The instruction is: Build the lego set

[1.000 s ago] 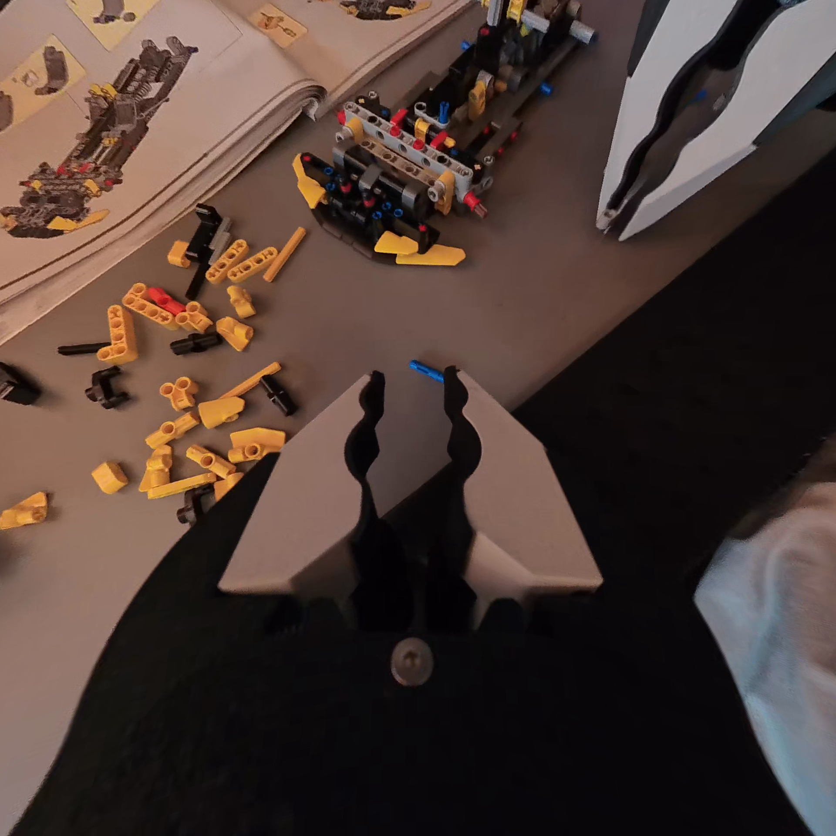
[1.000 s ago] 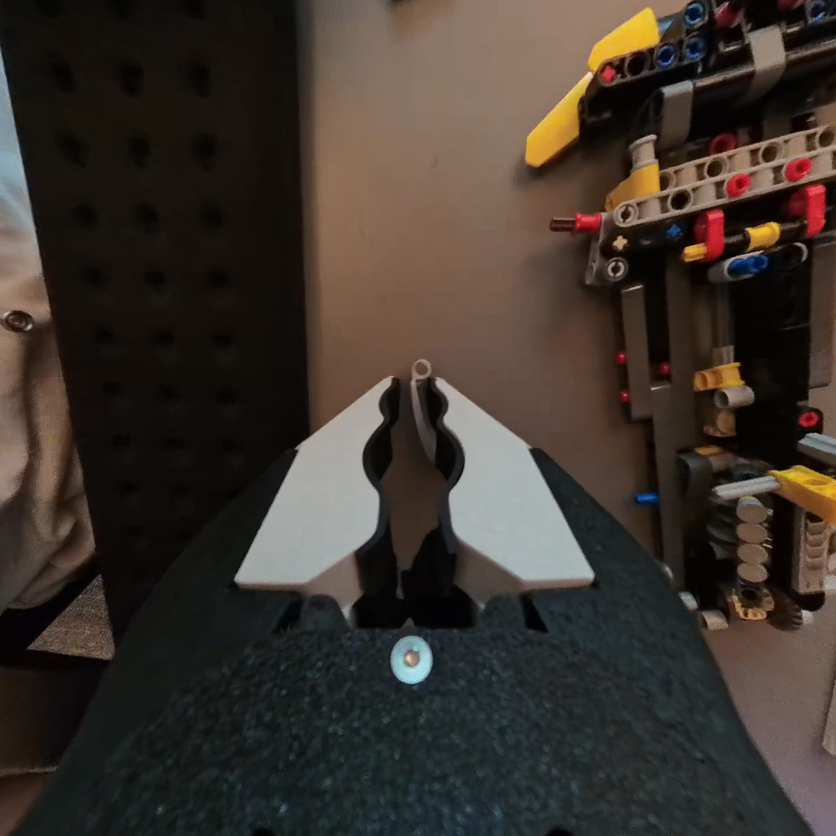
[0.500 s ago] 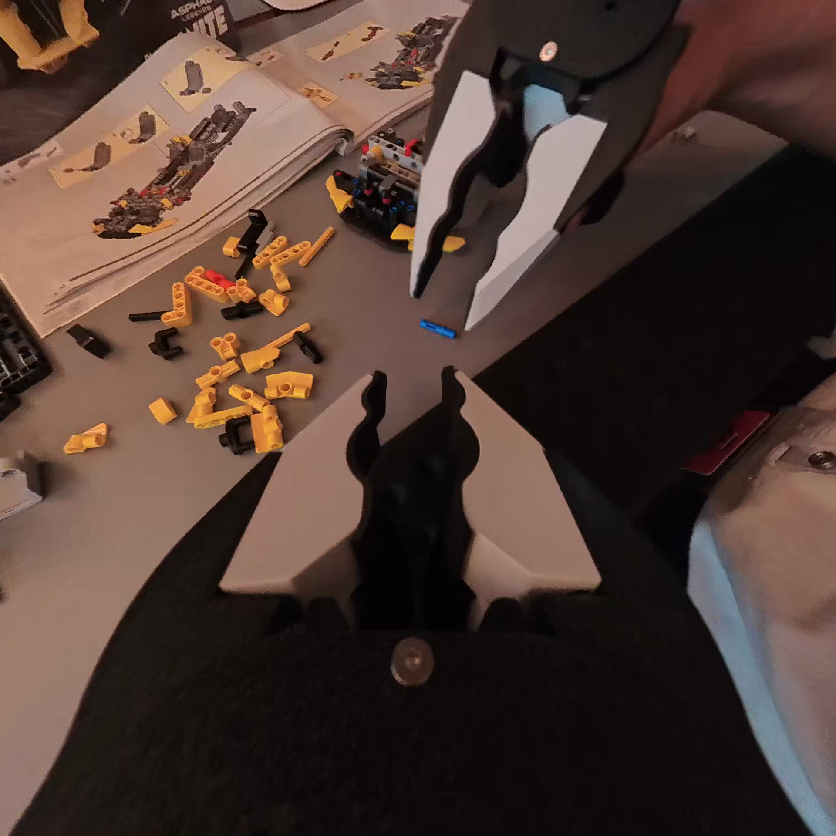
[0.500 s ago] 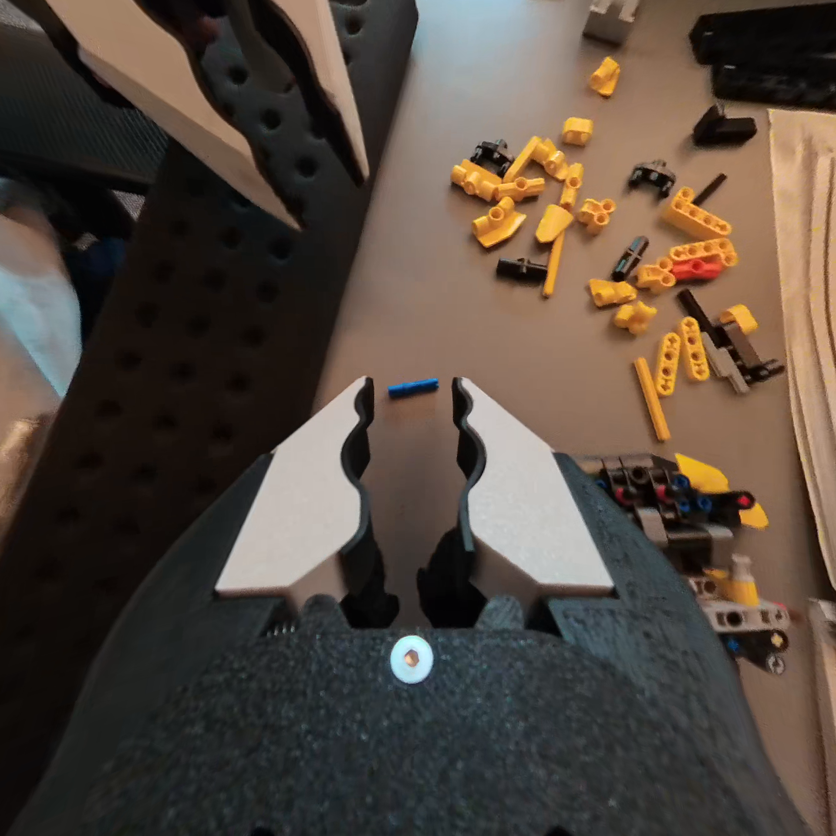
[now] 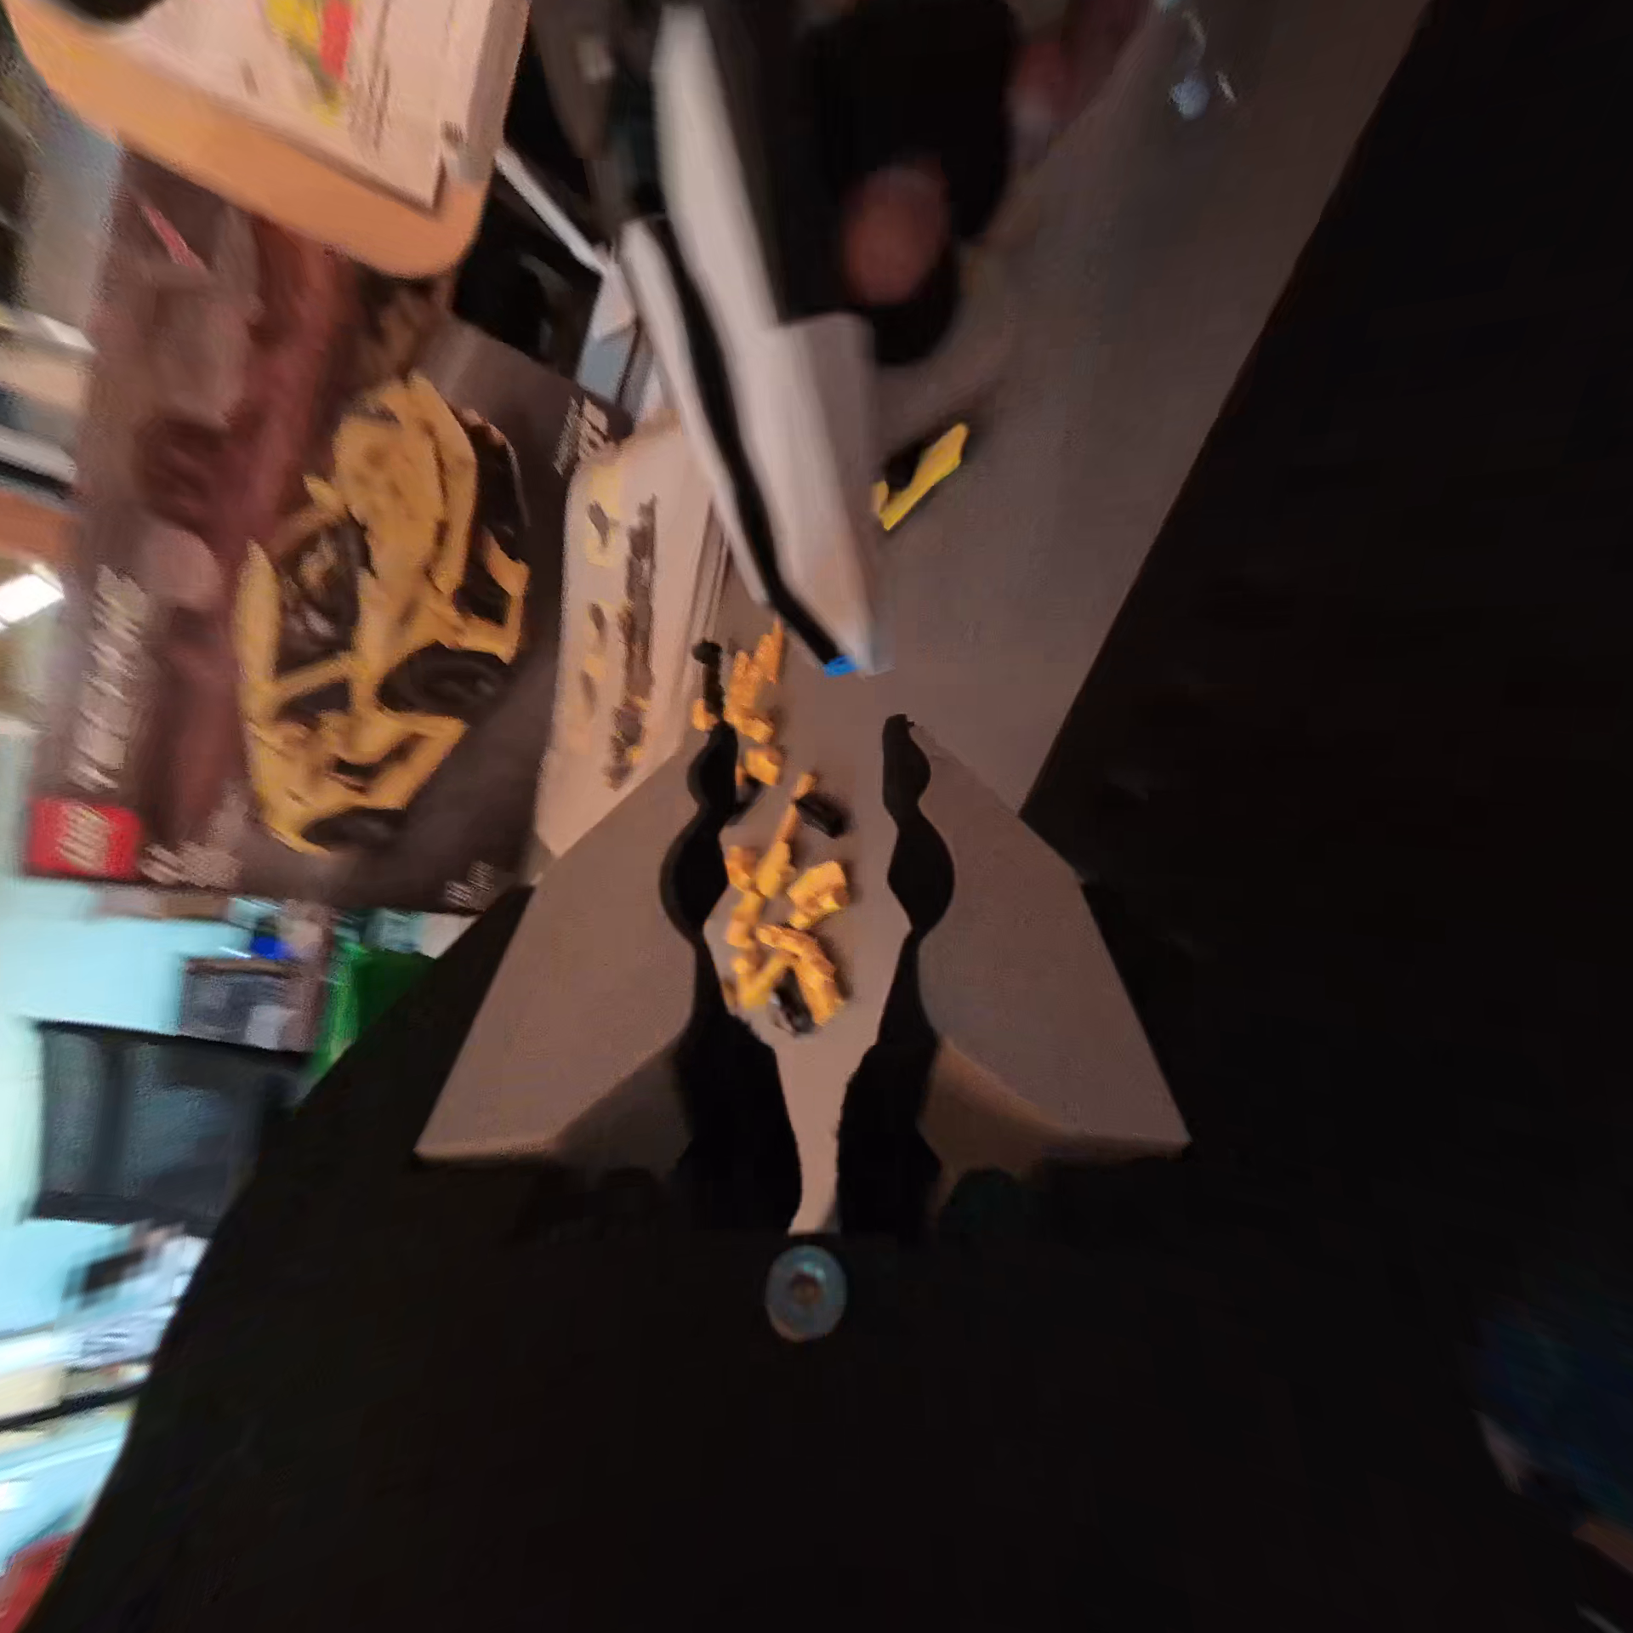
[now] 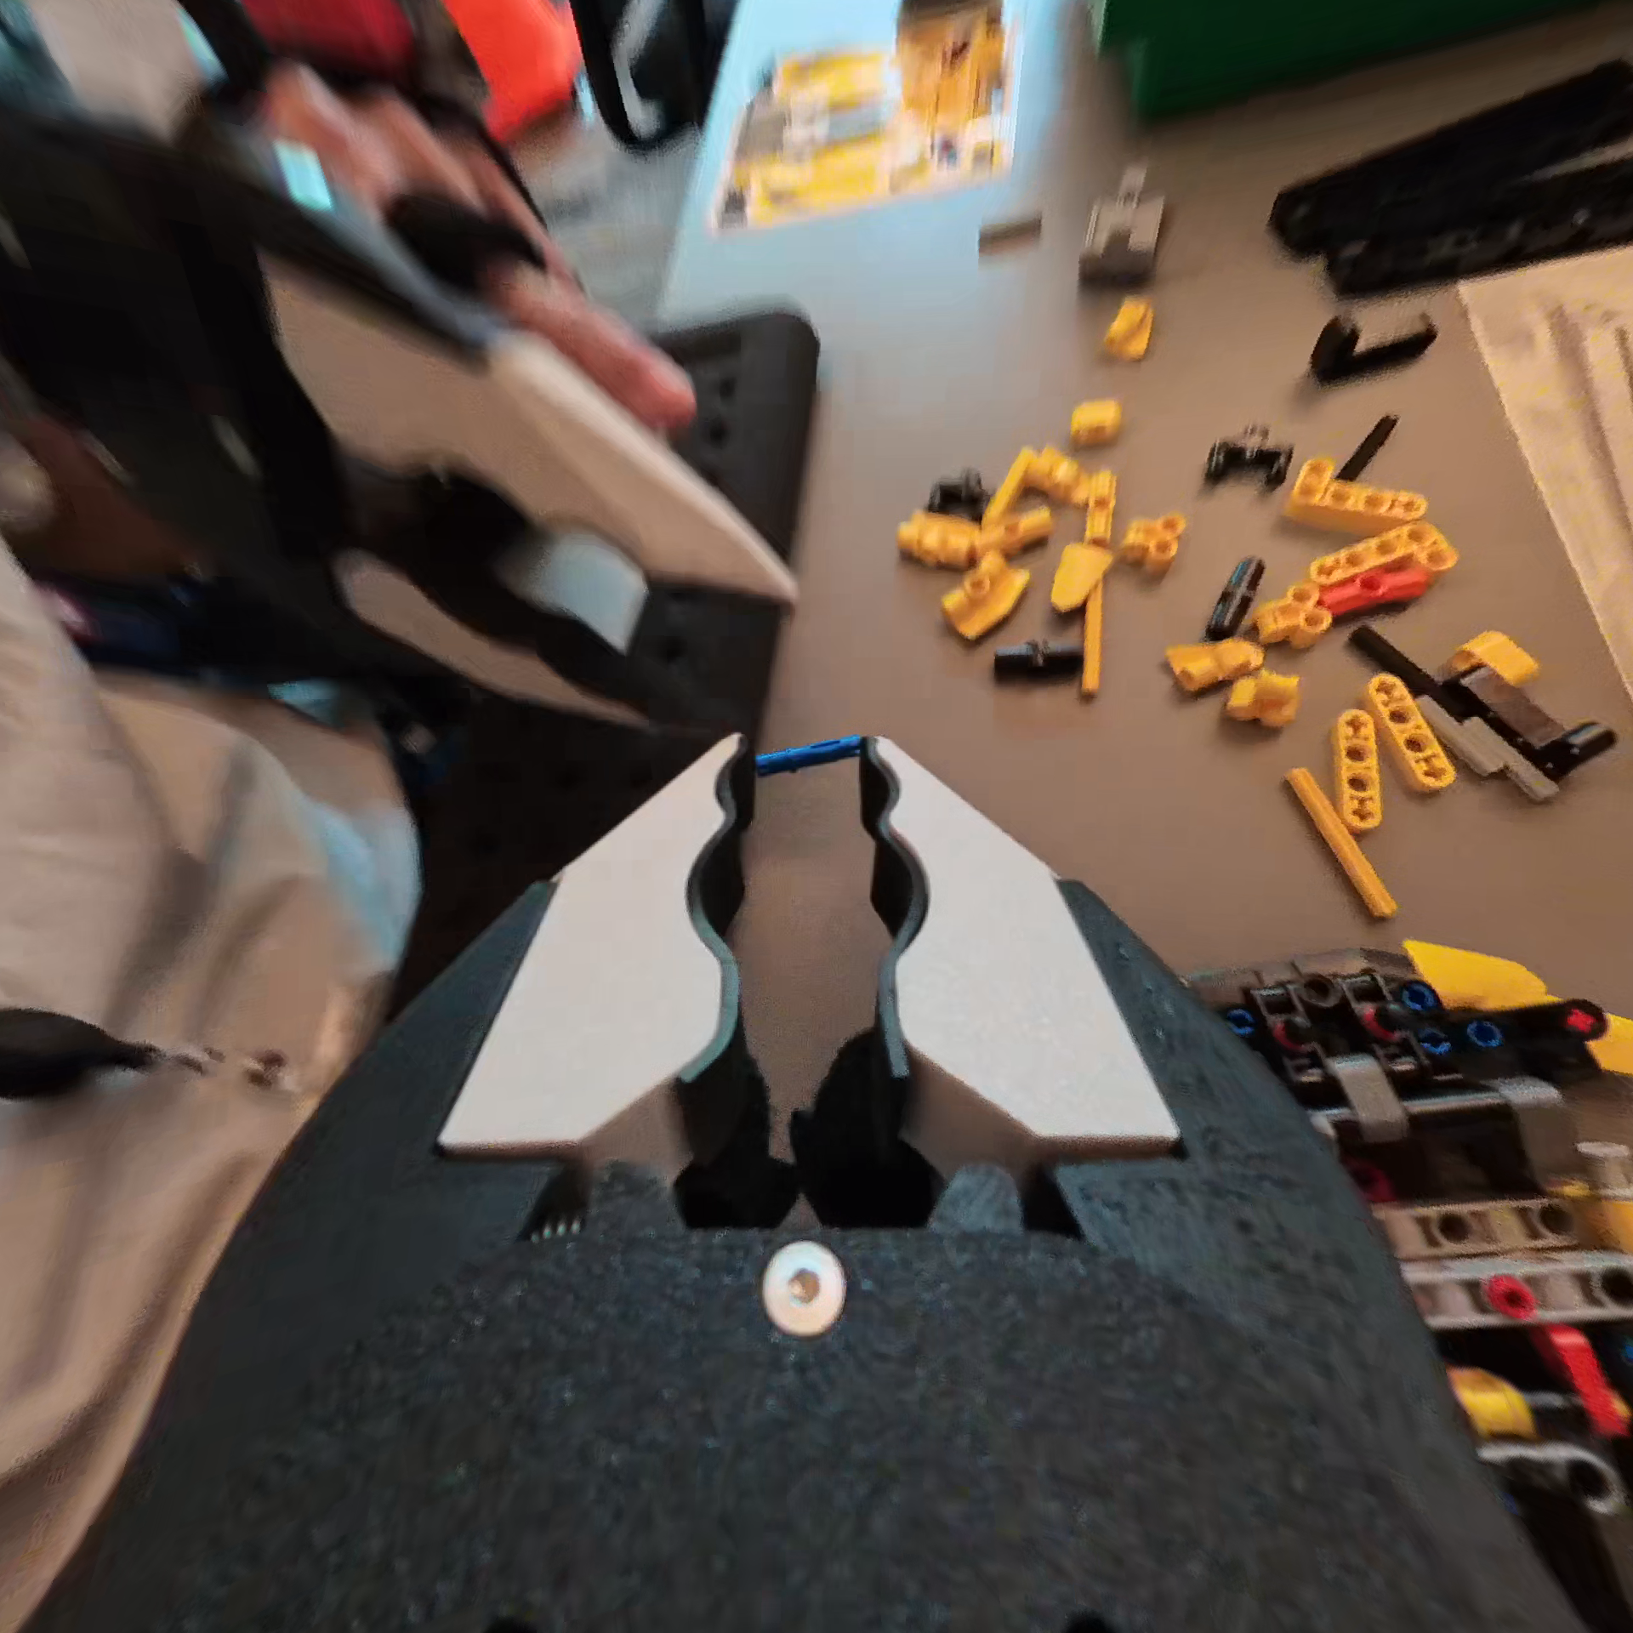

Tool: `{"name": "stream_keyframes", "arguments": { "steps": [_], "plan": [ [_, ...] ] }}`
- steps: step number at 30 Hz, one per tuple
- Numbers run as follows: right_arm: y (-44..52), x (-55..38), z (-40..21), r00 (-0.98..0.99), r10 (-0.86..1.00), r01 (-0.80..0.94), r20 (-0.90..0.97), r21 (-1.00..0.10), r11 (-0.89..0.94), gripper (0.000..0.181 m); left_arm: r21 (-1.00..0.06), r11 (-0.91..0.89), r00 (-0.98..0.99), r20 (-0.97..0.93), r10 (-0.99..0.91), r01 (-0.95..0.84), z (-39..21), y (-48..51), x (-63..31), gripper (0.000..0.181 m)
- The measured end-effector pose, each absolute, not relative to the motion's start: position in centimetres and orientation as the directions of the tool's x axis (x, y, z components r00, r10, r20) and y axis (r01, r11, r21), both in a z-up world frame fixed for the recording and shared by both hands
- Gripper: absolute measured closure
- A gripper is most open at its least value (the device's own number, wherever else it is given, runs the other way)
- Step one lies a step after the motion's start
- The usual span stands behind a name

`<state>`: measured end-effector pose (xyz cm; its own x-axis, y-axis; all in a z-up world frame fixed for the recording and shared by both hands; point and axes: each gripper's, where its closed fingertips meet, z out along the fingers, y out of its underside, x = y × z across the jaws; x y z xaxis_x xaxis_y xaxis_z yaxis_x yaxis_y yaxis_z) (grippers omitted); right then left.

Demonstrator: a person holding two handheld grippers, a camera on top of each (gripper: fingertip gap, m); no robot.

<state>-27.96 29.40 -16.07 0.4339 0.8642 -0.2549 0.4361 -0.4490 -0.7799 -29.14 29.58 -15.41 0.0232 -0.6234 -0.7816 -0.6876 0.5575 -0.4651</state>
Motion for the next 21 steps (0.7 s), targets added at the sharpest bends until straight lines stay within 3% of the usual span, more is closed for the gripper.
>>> {"name": "stream_keyframes", "arguments": {
  "steps": [2, 5, 7, 12, 14, 16, 21],
  "plan": [
    [29.2, -28.3, -14.5, 0.444, 0.835, 0.356, -0.325, -0.792, -0.497, 0.158, -0.375, 0.624, -0.015, -0.85, -0.527, -0.686, -15.2, 29.6, -28.1, 0.15],
    [29.3, -27.8, -13.8, 0.5, 0.809, 0.319, -0.309, -0.803, -0.504, 0.158, -0.341, 0.661, 0.011, -0.893, -0.449, -0.668, -14.3, 29.5, -26.9, 0.161],
    [29.0, -27.3, -13.9, 0.527, 0.795, 0.312, -0.3, -0.802, -0.51, 0.158, -0.347, 0.66, 0.032, -0.898, -0.439, -0.666, -13.9, 29.7, -26.5, 0.174],
    [28.3, -26.4, -13.4, 0.539, 0.77, 0.24, -0.34, -0.815, -0.528, 0.158, -0.371, 0.685, 0.068, -0.902, -0.426, -0.627, -13.4, 29.0, -25.5, 0.177],
    [27.8, -26.1, -12.4, 0.499, 0.788, 0.189, -0.361, -0.842, -0.506, 0.157, -0.435, 0.704, 0.122, -0.885, -0.449, -0.561, -12.5, 28.4, -25.1, 0.178],
    [27.3, -25.5, -10.9, 0.428, 0.798, 0.084, -0.425, -0.86, -0.504, 0.151, -0.568, 0.689, 0.207, -0.817, -0.538, -0.45, -11.0, 27.6, -24.6, 0.179],
    [25.8, -23.6, -8.7, 0.193, 0.758, -0.136, -0.623, -0.782, -0.608, 0.15, -0.772, 0.61, 0.28, -0.635, -0.72, -0.182, -7.6, 25.9, -23.6, 0.179]
  ]
}}
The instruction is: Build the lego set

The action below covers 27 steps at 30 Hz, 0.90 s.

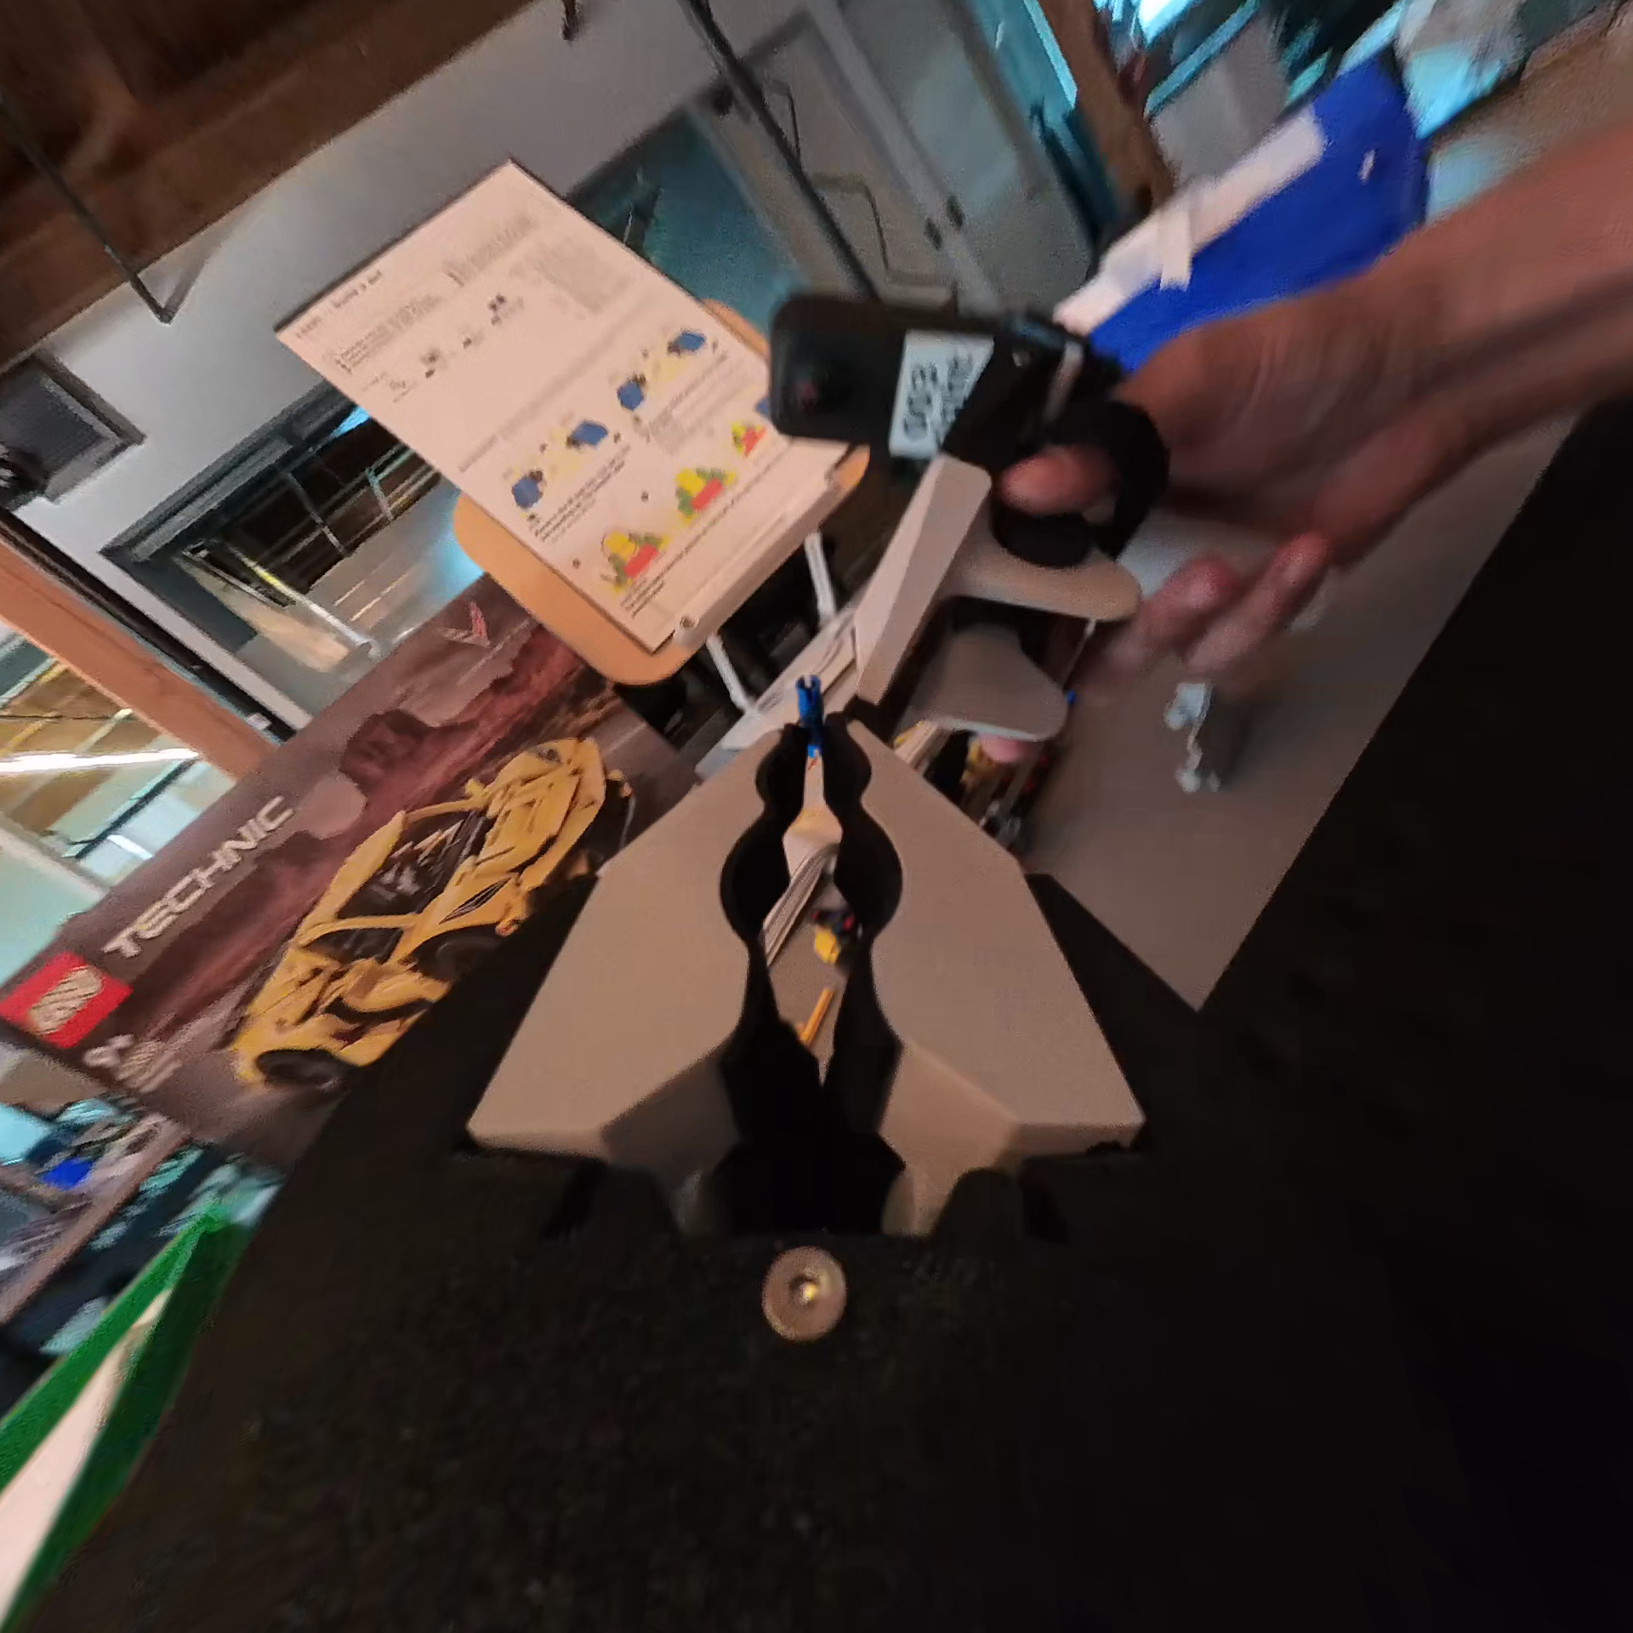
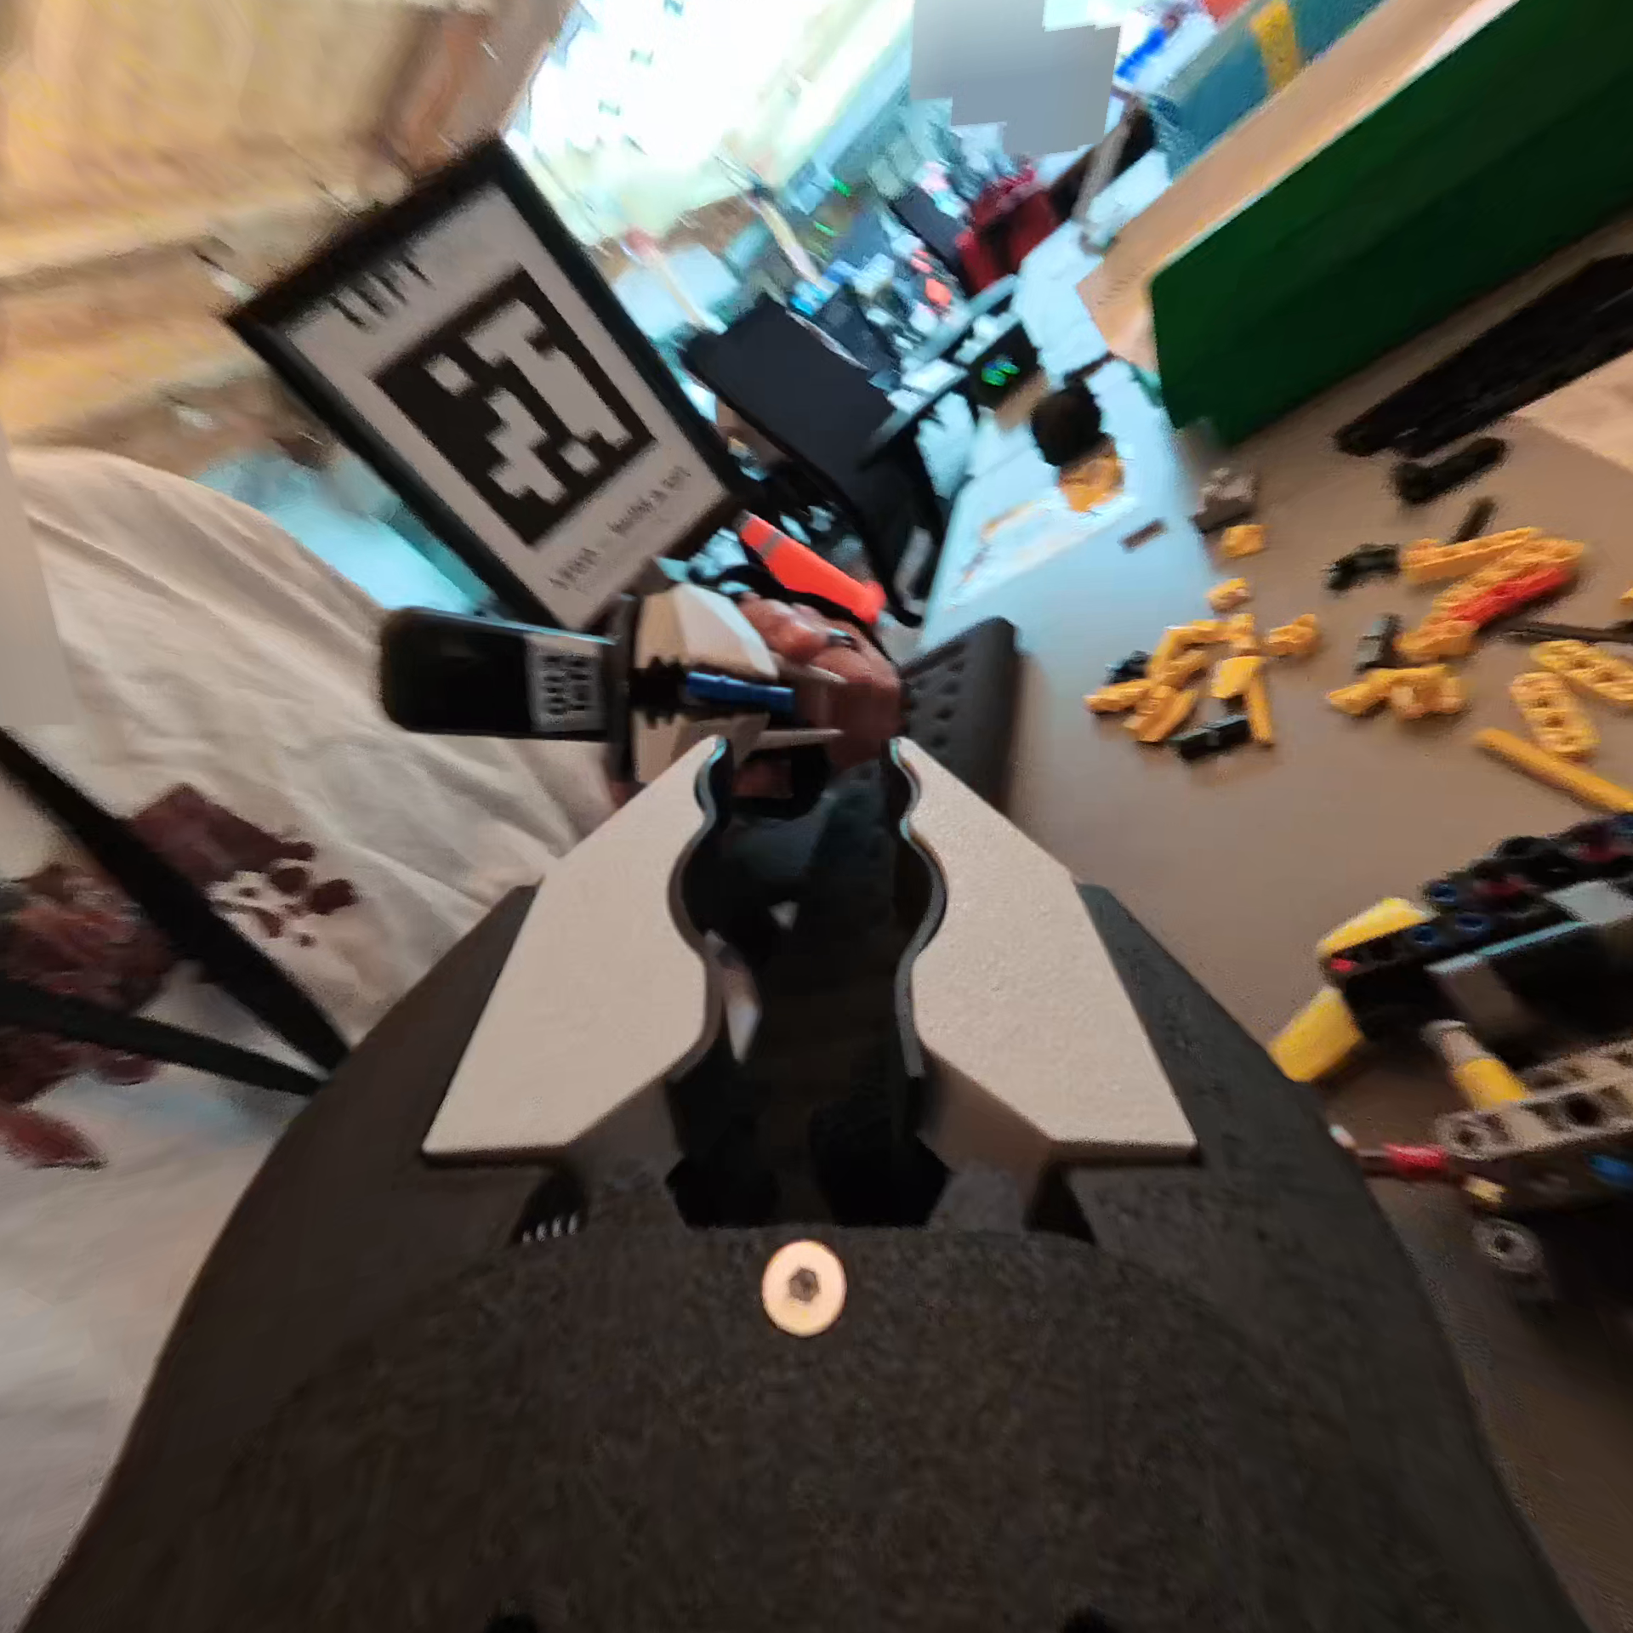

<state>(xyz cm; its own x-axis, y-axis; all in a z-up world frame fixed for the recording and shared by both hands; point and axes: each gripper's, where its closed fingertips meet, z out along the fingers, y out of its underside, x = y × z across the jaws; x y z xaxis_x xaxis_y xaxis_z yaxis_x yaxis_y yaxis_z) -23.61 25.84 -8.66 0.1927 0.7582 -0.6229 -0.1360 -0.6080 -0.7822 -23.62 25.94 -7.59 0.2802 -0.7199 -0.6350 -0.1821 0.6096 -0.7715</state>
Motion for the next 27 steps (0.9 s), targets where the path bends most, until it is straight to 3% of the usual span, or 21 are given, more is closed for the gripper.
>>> {"name": "stream_keyframes", "arguments": {
  "steps": [9, 13, 19, 27],
  "plan": [
    [23.6, -21.7, -5.6, -0.138, 0.69, -0.273, -0.711, -0.642, -0.716, 0.154, -0.87, 0.492, 0.179, -0.482, -0.858, 0.015, -6.3, 24.1, -21.5, 0.179],
    [22.7, -21.9, -5.4, -0.228, 0.653, -0.236, -0.722, -0.61, -0.757, 0.155, -0.845, 0.532, 0.154, -0.519, -0.841, 0.059, -5.9, 23.0, -21.0, 0.179],
    [22.4, -22.4, -6.3, -0.213, 0.652, -0.193, -0.727, -0.623, -0.758, 0.169, -0.791, 0.612, 0.138, -0.605, -0.784, 0.011, -6.7, 22.7, -20.5, 0.179],
    [22.8, -22.4, -7.1, -0.111, 0.698, -0.183, -0.708, -0.675, -0.714, 0.173, -0.746, 0.661, 0.111, -0.666, -0.738, -0.084, -7.4, 23.2, -20.5, 0.178]
  ]
}}
